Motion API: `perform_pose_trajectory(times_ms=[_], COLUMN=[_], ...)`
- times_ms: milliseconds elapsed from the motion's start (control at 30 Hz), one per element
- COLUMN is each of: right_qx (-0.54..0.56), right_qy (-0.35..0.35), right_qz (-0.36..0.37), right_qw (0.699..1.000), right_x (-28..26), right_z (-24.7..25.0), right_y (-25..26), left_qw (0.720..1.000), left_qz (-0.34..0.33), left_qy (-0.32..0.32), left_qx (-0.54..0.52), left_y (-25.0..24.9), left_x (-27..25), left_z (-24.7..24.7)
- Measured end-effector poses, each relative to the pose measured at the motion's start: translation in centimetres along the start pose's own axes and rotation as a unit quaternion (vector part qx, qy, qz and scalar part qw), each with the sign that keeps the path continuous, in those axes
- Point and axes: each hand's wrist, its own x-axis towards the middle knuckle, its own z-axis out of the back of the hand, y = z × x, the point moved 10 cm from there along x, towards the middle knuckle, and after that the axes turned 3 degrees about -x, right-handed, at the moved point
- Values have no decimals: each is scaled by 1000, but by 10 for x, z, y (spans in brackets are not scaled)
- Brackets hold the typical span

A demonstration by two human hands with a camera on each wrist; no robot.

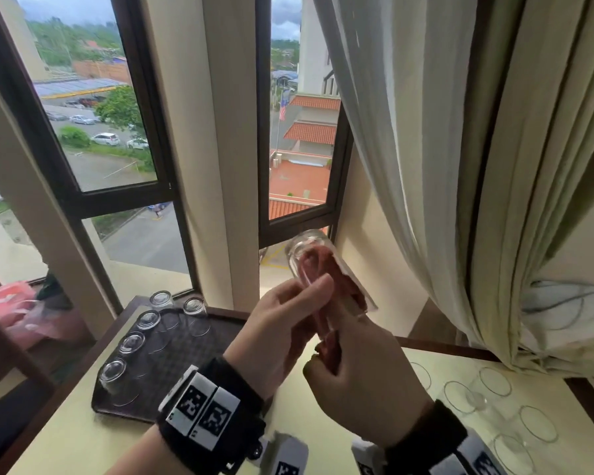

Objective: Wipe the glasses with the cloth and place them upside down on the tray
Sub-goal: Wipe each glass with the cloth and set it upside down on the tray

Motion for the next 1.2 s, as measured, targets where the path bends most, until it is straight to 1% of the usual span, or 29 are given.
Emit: perform_pose_trajectory(times_ms=[67,133,167,200,267,333,367,400,433,467,533,567,600,633,700,733,767,800,867,900,933,967,1000,1033,1067,1100,1133,1167,1200], right_qx=[26,158,262,374,569,674,692,690,659,597,344,189,64,-6,6,82,208,358,612,685,721,730,706,651,551,398,220,64,-38], right_qy=[34,72,98,114,117,121,115,109,106,107,84,55,44,41,49,63,94,123,133,129,125,121,112,100,91,87,88,95,93], right_qz=[-16,-30,-45,-60,-104,-141,-157,-172,-182,-182,-119,-56,-3,25,14,-6,-40,-72,-135,-152,-159,-163,-176,-188,-186,-160,-106,-49,-12], right_qw=[999,984,959,918,807,715,695,694,723,774,927,979,997,999,999,995,973,923,768,701,663,653,677,729,809,899,966,992,995], right_x=[5,9,8,8,6,0,-3,-4,-5,-4,2,7,10,11,14,16,17,15,10,8,5,4,3,2,2,4,7,10,12], right_z=[-5,-15,-22,-29,-40,-49,-52,-51,-49,-45,-29,-19,-17,-18,-27,-31,-39,-47,-55,-56,-58,-58,-61,-61,-57,-51,-42,-38,-36], right_y=[0,-1,-1,0,-2,-1,-4,-7,-10,-13,-18,-10,1,8,7,5,2,3,5,7,8,7,0,-9,-18,-26,-26,-21,-15], left_qw=[999,997,995,995,996,997,997,997,997,996,992,990,986,982,977,977,980,985,995,997,998,998,998,998,996,995,992,989,984], left_qz=[-6,-12,-9,-7,1,-9,-22,-36,-47,-56,-71,-74,-75,-77,-82,-79,-70,-56,-16,-8,-11,-19,-29,-36,-44,-49,-54,-54,-54], left_qy=[0,-12,-15,-11,0,-3,-10,-14,-18,-16,-23,-30,-36,-39,-34,-28,-23,-15,1,3,0,-8,-17,-25,-29,-33,-32,-37,-41], left_qx=[38,80,96,101,86,73,69,66,65,71,98,118,143,167,194,195,185,164,103,79,68,59,53,54,66,84,106,132,162], left_y=[-6,-13,-17,-19,-19,-23,-26,-31,-36,-40,-44,-44,-42,-39,-35,-33,-33,-32,-28,-28,-28,-31,-33,-36,-38,-39,-40,-39,-36], left_x=[0,1,1,1,1,0,0,1,1,2,2,1,1,0,-1,-1,-2,-2,-2,-3,-1,0,3,5,8,9,9,9,9], left_z=[0,7,8,9,10,13,16,18,20,21,26,27,30,29,23,21,20,19,18,18,20,20,23,23,26,27,26,24,25])
